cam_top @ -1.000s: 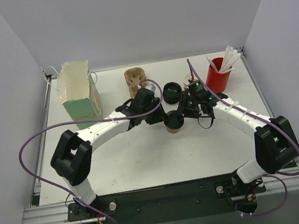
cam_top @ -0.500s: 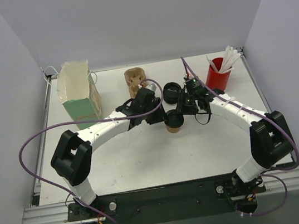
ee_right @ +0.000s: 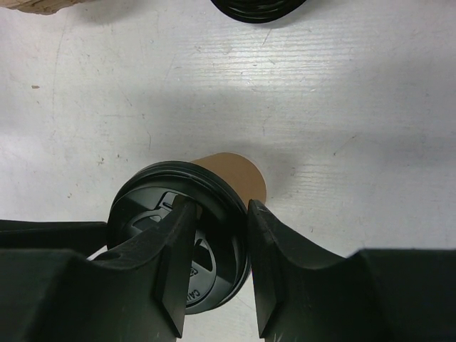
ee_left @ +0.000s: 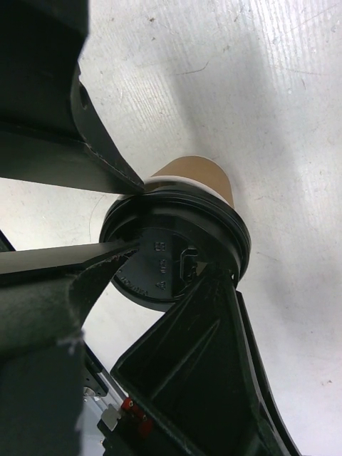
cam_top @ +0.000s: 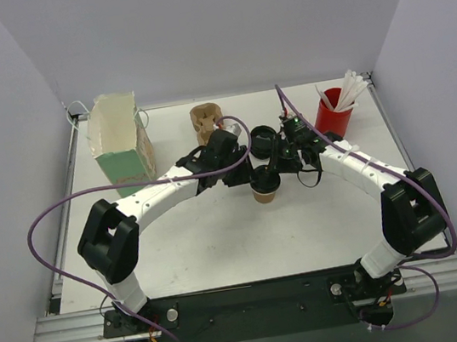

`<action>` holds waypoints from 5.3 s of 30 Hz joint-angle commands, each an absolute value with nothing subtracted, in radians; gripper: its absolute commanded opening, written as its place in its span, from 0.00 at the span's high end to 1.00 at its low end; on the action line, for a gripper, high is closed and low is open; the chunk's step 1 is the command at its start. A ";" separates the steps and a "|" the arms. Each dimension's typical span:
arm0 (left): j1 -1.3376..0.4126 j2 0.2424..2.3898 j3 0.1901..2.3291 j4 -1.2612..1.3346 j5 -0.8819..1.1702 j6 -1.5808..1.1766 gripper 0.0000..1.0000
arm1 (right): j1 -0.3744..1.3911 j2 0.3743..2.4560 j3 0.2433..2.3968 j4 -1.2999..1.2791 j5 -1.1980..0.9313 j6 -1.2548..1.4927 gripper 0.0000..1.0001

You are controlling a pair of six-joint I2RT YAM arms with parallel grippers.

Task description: Pack the takeout coffee

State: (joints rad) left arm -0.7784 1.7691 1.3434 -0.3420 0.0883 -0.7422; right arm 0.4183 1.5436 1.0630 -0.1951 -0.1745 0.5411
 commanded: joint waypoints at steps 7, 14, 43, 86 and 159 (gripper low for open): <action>-0.782 1.763 1.391 -0.394 0.049 -0.692 0.57 | 0.448 1.540 1.112 -0.236 -0.146 0.517 0.70; -0.782 1.769 1.382 -0.387 0.049 -0.692 0.57 | 0.471 1.554 1.117 -0.247 -0.117 0.511 0.70; -0.752 1.787 1.388 -0.376 0.080 -0.657 0.56 | 0.491 1.581 1.178 -0.301 -0.097 0.482 0.67; -0.692 1.799 1.419 -0.391 0.176 -0.603 0.54 | 0.494 1.646 1.281 -0.354 -0.130 0.425 0.76; -0.692 1.845 1.431 -0.433 0.169 -0.583 0.60 | 0.437 1.451 1.034 -0.253 -0.183 0.555 0.69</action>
